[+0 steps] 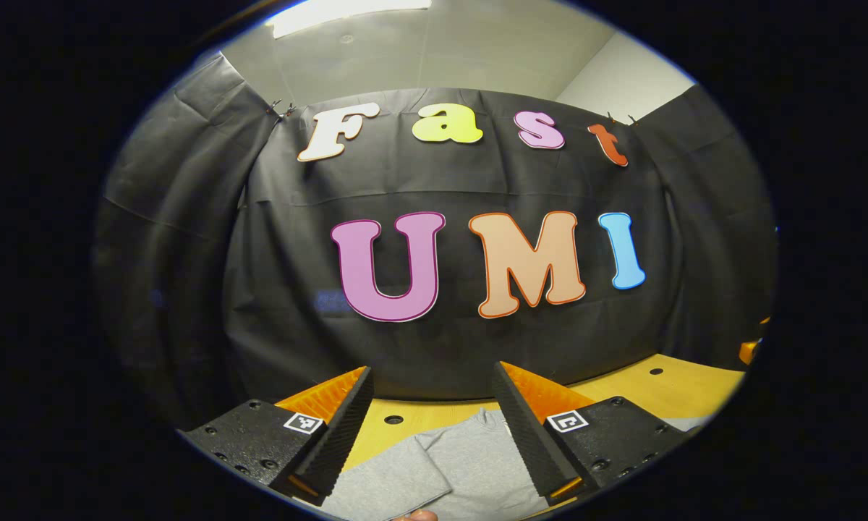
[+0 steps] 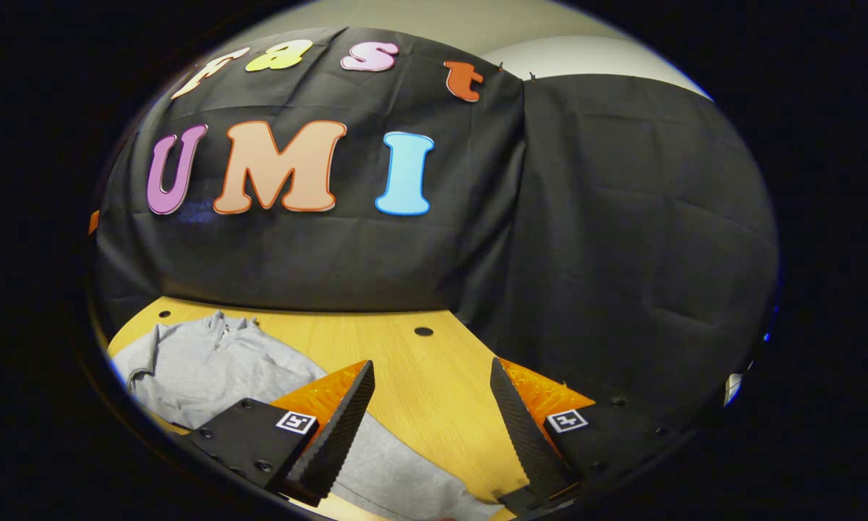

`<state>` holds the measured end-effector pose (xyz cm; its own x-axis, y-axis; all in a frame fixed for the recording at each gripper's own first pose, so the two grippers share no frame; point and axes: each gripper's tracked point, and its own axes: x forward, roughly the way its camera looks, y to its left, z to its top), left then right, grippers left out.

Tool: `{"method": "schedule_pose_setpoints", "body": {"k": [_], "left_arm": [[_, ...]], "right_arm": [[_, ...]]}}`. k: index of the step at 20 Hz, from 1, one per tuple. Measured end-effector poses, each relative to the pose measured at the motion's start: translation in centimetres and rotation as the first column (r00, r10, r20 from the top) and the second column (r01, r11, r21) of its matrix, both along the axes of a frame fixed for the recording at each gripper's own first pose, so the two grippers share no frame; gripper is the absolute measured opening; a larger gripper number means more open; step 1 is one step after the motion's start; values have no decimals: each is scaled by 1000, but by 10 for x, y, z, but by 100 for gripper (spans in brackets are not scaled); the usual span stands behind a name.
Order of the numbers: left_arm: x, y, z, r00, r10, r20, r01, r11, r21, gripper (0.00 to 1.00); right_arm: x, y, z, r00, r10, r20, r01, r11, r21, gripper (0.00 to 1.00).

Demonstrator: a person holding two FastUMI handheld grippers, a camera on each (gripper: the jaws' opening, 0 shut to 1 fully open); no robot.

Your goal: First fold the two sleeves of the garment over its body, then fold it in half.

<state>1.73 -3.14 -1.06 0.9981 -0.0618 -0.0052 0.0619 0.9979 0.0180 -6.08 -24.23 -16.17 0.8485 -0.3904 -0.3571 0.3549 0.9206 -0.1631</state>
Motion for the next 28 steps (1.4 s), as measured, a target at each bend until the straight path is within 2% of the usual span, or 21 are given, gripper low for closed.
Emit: {"method": "schedule_pose_setpoints", "body": {"k": [5, 10, 18, 23, 26, 27, 28], "left_arm": [[4, -5, -1, 1000, -10, -1, 10, 1000, 6, 96], [5, -7, -4, 1000, -12, -7, 12, 1000, 8, 96], [7, -11, -14, 999, -18, -28, 18, 1000, 5, 95], [7, -10, -20, 999, -16, -41, 16, 1000, -1, 96], [7, -5, -21, 999, -7, -43, 7, 1000, 1, 95], [7, -3, -22, 999, -3, -43, 3, 1000, 3, 95], [7, -1, -21, 999, 1, -42, -1, 1000, 5, 96]], "right_arm": [[-32, -22, -49, 991, -32, -126, 34, 999, 13, 99], [-67, -32, -97, 969, -58, -241, 76, 995, 66, 100], [-120, -21, -159, 906, -48, -421, 115, 984, 135, 100], [-143, -13, -182, 860, -47, -508, 148, 976, 161, 100], [-159, -9, -195, 828, -49, -558, 193, 960, 202, 100], [-157, -8, -197, 833, -63, -550, 219, 950, 224, 100], [-158, -7, -198, 831, -73, -551, 245, 939, 243, 95]]}}
